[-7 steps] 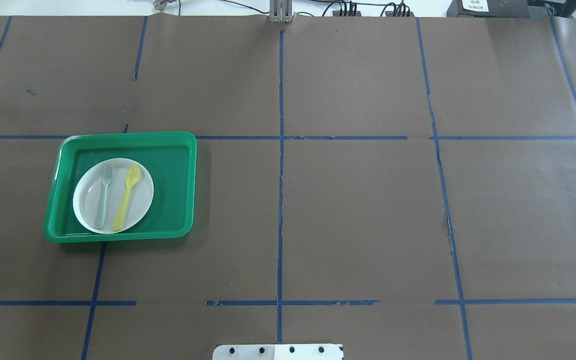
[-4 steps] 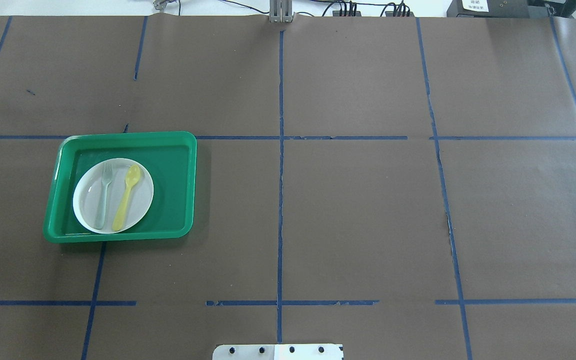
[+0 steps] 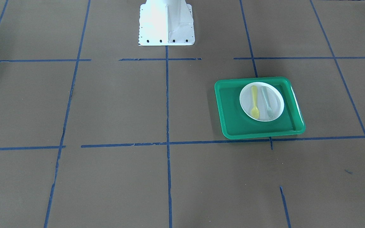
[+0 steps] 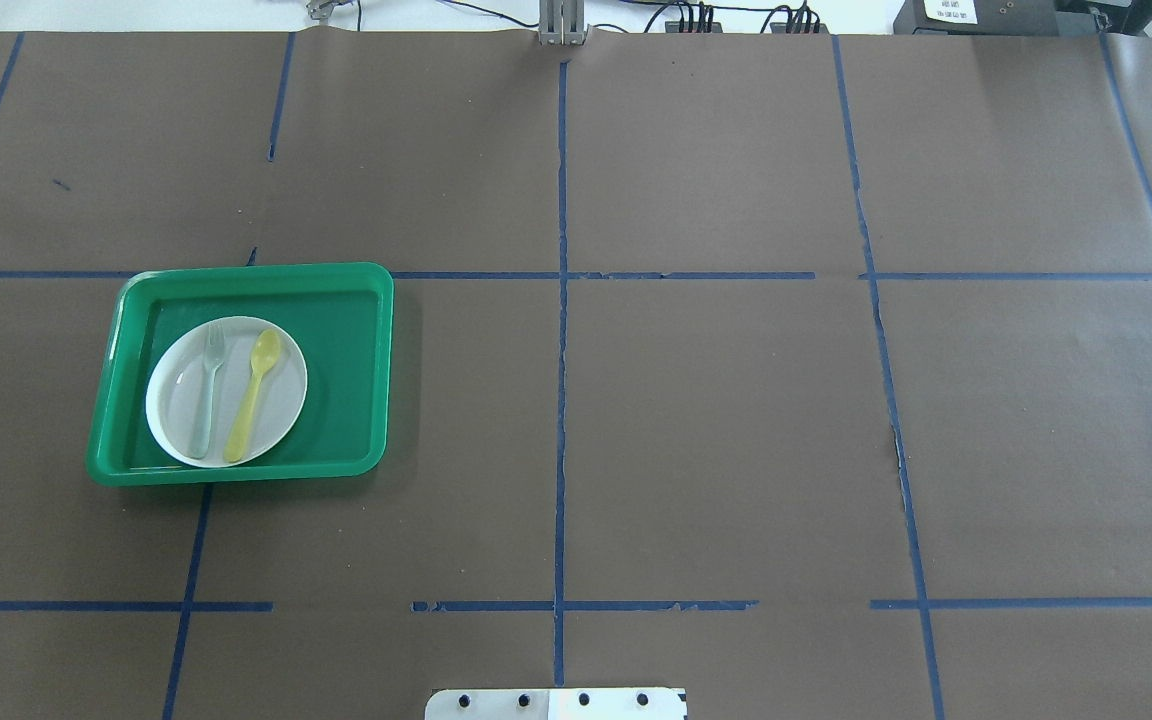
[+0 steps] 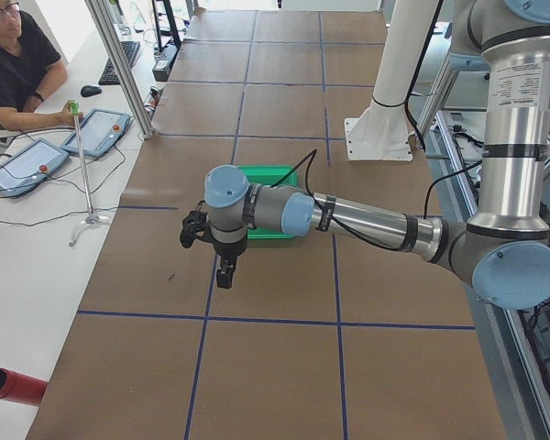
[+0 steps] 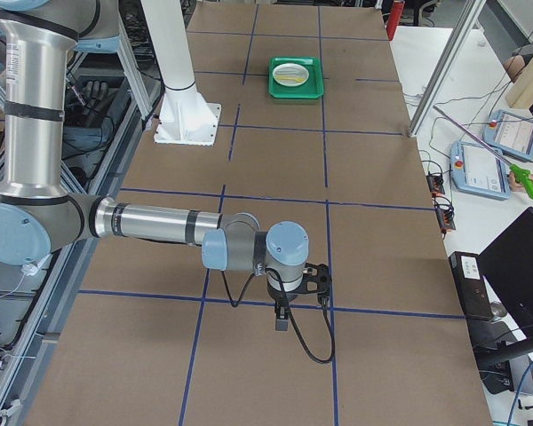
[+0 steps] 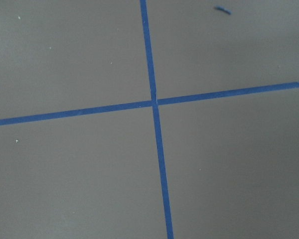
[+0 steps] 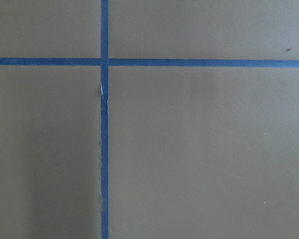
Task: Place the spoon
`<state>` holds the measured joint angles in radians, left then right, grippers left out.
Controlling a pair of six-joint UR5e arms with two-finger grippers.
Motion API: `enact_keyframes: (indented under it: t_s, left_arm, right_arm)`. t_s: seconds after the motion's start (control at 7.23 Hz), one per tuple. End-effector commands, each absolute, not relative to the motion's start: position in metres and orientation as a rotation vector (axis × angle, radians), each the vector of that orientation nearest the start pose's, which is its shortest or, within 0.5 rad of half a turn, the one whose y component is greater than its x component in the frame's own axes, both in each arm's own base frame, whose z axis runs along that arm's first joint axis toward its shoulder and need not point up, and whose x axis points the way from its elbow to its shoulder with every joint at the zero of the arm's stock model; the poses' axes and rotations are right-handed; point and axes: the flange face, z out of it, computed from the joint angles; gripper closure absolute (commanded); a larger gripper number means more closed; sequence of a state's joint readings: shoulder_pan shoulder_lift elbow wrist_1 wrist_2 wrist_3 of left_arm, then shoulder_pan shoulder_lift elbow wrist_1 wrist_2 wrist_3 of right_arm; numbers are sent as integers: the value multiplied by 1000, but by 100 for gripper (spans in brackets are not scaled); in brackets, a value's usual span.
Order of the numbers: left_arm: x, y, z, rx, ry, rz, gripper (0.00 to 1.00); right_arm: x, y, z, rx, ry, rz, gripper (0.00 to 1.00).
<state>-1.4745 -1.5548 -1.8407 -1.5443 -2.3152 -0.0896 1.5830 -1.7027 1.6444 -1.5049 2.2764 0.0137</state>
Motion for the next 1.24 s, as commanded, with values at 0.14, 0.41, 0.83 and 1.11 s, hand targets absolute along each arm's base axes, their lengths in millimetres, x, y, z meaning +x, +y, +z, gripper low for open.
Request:
enact_keyframes:
  t_s: [0.14, 0.41, 0.83, 1.11]
  left_arm:
    - [111, -490, 436, 152, 859, 45, 0]
    - [185, -493, 393, 123, 866, 13, 0]
    - [299, -477, 376, 18, 856, -20, 0]
    - [353, -478, 397, 33, 795, -24, 3]
  right_arm:
    - [74, -435, 682, 7, -706, 22, 0]
    - [74, -435, 682, 7, -706, 22, 0]
    - [74, -435, 682, 7, -706, 22, 0]
    - [74, -435, 682, 7, -706, 22, 0]
